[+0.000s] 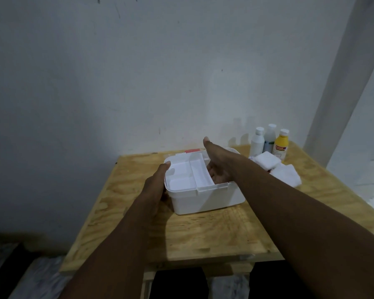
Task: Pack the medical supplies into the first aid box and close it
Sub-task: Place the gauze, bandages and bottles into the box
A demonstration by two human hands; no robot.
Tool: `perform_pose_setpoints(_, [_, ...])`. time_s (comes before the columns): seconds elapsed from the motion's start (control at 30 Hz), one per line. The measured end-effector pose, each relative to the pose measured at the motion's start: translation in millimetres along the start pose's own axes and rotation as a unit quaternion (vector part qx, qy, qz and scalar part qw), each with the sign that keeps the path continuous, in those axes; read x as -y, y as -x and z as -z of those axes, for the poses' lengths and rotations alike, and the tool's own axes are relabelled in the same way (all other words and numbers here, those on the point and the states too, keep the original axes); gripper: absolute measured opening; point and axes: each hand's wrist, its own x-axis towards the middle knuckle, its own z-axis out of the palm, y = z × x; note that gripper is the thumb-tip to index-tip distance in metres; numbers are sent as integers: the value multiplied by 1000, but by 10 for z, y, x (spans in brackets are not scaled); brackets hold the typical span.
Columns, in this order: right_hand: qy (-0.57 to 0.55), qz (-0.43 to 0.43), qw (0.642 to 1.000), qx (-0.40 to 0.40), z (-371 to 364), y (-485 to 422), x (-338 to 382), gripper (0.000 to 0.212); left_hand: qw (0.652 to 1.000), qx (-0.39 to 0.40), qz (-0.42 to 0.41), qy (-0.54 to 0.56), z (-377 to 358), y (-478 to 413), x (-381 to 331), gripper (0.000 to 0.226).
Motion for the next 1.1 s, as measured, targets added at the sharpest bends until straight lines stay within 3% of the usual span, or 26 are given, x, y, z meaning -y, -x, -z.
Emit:
perform_pose_setpoints(0.23, [-38,19,999,8,-84,19,-25,88,1000,0,0,-10,5,42,-27,68])
perform_pose_setpoints(0.4, [74,31,996,-26,21,218,24,91,1000,-5,10,-3,-6,72,-58,56])
perform_pose_setpoints(0.53, [85,151,977,-122,357,421,86,53,1000,1,24,-5,13,49,-93,76])
perform_pose_setpoints(0.63, [126,215,947,-205,684,559,63,35,999,6,29,-20,44,14,-103,76])
perform_pose_setpoints(0.77, [176,228,919,-269,997,670,-113,29,999,-2,17,-36,62,25,-148,58])
perform_pose_setpoints(0.97, [195,183,949,-168,851,675,-412,27,998,-39,-6,-44,32,71,-259,29])
perform_pose_setpoints(1.1, [197,215,931,-221,619,529,-515,19,996,-76,-13,-47,116,39,-292,24])
